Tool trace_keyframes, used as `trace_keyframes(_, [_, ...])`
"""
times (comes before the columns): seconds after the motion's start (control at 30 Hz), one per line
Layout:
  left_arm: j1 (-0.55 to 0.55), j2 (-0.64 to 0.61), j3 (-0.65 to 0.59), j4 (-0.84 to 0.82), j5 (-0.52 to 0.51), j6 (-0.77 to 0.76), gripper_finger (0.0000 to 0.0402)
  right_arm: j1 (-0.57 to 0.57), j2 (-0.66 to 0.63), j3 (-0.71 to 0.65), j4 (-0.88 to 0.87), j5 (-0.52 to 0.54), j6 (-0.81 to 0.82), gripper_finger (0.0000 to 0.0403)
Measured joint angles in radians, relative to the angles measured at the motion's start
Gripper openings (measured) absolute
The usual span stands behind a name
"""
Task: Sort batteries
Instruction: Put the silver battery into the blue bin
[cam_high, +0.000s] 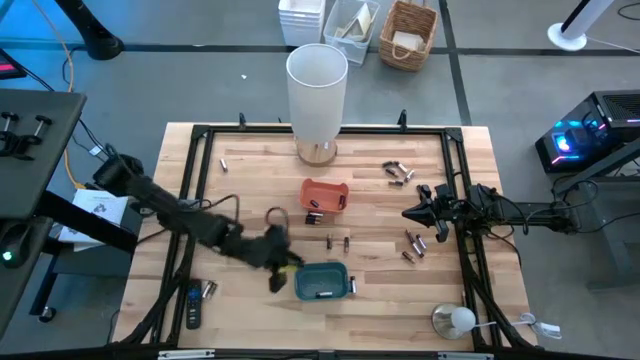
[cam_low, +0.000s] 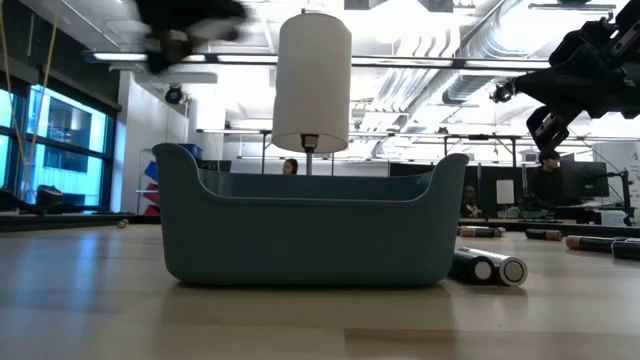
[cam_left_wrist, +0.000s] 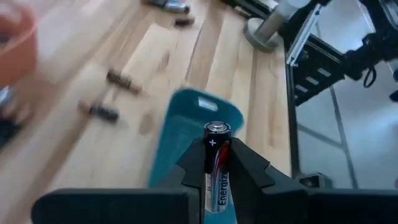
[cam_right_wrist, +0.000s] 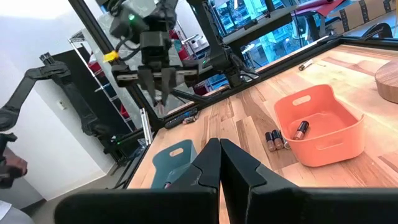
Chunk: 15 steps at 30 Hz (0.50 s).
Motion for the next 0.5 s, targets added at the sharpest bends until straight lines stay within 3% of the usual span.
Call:
trace_keyframes(0.27, [0.090,0.172,-0.002,0.151,0.319,0.250,0.0044,0.000,0.000,0.000,0.000,0.000,0.000,0.0000])
trace_keyframes(0.37, [0.084,0.220,-0.002,0.192,0.325,0.291,0.0087,0.000,0.000,0.000,0.000,0.000,0.000,0.0000])
trace_keyframes(0.5, [0.097,0.237,-0.002,0.208,0.256,0.294,0.0141,0.000,0.000,0.000,0.000,0.000,0.000,0.0000])
